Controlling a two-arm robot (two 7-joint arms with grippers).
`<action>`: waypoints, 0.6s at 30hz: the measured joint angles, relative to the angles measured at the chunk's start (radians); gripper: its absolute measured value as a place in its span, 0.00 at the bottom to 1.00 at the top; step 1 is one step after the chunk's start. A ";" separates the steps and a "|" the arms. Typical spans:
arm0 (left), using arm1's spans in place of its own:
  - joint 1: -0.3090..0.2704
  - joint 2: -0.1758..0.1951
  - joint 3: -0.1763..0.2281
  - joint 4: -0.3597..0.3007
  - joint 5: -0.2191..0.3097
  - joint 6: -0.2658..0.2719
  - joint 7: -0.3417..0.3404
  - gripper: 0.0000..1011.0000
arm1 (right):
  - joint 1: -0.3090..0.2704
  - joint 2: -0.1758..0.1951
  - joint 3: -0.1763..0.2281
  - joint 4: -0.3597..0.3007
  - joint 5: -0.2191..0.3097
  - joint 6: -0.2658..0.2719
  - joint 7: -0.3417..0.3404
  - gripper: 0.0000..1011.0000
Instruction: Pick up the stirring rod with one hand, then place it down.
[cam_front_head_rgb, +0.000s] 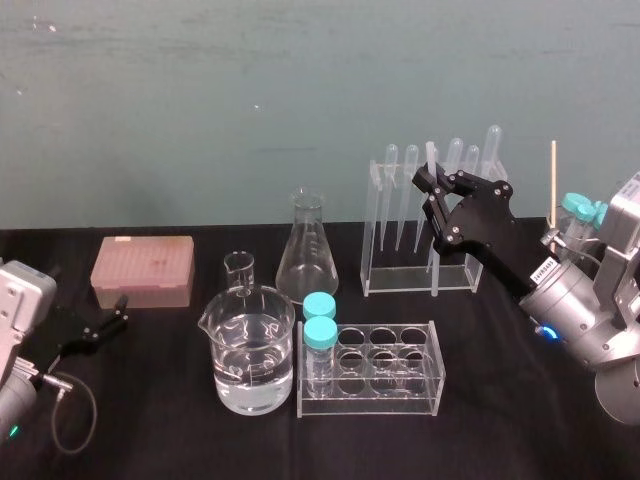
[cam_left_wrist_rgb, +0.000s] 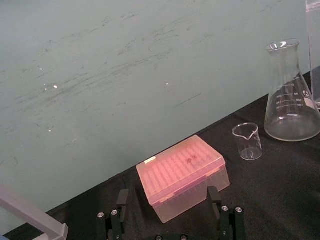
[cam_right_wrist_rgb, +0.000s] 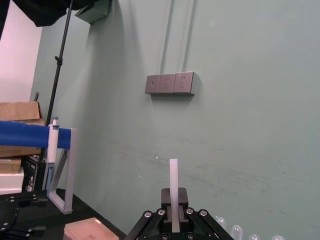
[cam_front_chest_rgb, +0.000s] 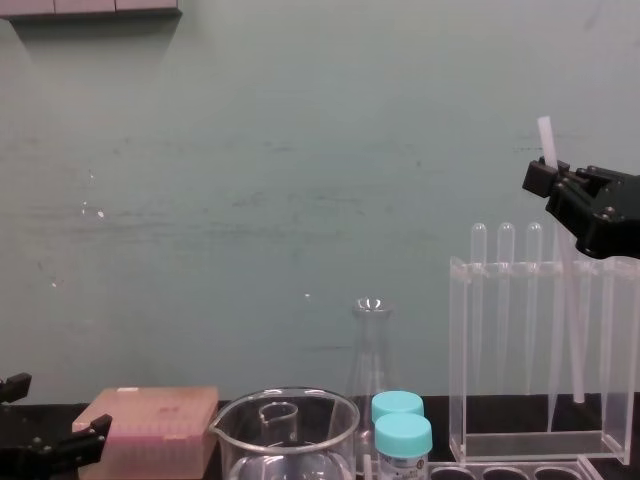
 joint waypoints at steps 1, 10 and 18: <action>0.000 0.000 0.000 0.000 0.000 0.000 0.000 0.99 | 0.000 0.000 0.000 0.000 0.000 0.000 0.000 0.07; 0.000 0.000 0.000 0.000 0.000 0.000 0.000 0.99 | 0.000 0.000 0.000 0.000 0.000 0.000 0.000 0.07; 0.000 0.000 0.000 0.000 0.000 0.000 0.000 0.99 | 0.000 0.000 0.000 0.000 0.000 0.000 0.000 0.07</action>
